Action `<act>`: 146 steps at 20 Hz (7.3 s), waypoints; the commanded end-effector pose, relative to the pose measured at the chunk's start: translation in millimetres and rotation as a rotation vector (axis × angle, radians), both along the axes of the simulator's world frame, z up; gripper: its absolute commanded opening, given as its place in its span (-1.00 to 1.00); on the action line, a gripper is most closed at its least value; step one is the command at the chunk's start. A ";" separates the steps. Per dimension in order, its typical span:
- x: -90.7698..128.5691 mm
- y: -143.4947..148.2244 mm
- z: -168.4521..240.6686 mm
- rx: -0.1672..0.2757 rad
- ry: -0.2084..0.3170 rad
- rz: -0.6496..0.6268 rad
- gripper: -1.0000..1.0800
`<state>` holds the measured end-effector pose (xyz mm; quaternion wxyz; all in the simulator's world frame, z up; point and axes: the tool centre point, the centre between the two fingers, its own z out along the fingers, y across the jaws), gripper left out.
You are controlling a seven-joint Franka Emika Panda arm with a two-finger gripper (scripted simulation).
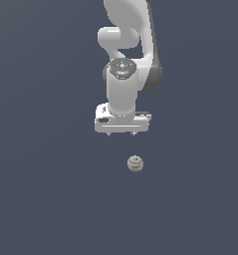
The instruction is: Pick up the object and move it to a goal position.
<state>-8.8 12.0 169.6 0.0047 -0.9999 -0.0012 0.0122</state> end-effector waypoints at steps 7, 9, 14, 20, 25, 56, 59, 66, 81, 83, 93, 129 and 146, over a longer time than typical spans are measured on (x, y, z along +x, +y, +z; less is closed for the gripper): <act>-6.1 17.0 -7.5 0.019 0.027 0.009 0.92; -8.9 23.3 -10.0 0.027 0.038 0.007 0.92; -10.0 24.8 -10.4 0.029 0.041 0.001 0.92; -6.8 25.4 -12.1 0.027 0.038 0.044 0.92; -1.6 27.9 -15.7 0.025 0.034 0.122 0.92; 56.8 57.7 -59.5 0.011 -0.011 1.029 0.92; 61.5 60.2 -63.3 0.010 -0.015 1.105 0.92; 69.0 64.2 -69.4 0.008 -0.024 1.228 0.92; 71.3 65.6 -87.4 0.008 -0.026 1.274 0.92; 70.8 65.7 -99.4 0.008 -0.027 1.276 0.92; 71.8 65.7 -121.8 0.007 -0.027 1.277 -1.00; -9.3 122.1 4.4 0.003 -0.023 1.278 -1.00; -97.6 189.2 152.0 0.006 -0.025 1.279 -1.00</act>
